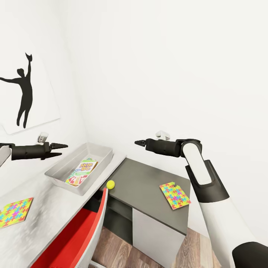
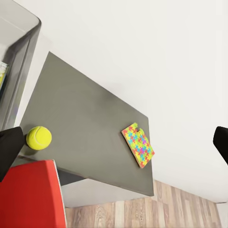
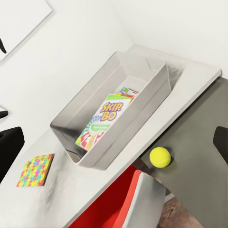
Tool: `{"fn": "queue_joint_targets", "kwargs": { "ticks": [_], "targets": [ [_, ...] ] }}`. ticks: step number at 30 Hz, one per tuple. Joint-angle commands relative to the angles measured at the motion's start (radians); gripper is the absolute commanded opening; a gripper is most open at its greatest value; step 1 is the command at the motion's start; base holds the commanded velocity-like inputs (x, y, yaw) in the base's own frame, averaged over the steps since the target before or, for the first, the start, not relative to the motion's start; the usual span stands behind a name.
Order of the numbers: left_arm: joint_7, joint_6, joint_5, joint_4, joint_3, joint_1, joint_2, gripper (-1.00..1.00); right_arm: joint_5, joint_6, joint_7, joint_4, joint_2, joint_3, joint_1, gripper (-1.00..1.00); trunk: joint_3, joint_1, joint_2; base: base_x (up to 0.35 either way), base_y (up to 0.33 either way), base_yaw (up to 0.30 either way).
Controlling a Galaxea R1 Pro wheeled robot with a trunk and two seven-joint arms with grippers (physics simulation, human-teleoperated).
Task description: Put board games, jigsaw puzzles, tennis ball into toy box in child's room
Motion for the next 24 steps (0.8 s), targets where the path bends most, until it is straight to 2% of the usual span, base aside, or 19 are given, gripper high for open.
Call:
{"fn": "queue_joint_targets", "kwargs": {
  "ticks": [1, 8, 16, 24],
  "targets": [
    [-0.003, 0.003, 0.002, 0.001, -0.004, -0.002, 0.001, 1.00, -0.009, 0.002, -0.010, -0.001, -0.001, 0.000, -0.001, 1.00, -0.002, 0.001, -0.002, -0.014, 0.000, 0.000],
    [-0.003, 0.003, 0.001, 0.001, -0.004, -0.002, 0.001, 1.00, -0.008, 0.002, -0.010, -0.001, -0.004, -0.001, -0.001, 1.00, -0.002, 0.001, -0.002, -0.011, 0.000, 0.000],
    [-0.003, 0.002, 0.001, 0.001, -0.005, -0.002, 0.001, 1.00, -0.008, 0.002, -0.010, 0.000, -0.006, -0.001, -0.001, 1.00, -0.002, 0.001, -0.002, -0.183, 0.000, 0.000],
    [-0.003, 0.001, 0.000, 0.001, -0.005, -0.002, 0.001, 1.00, -0.008, 0.002, -0.010, 0.000, -0.007, -0.002, -0.001, 1.00, 0.000, 0.001, -0.002, -0.047, 0.000, -0.047]
  ]
}}
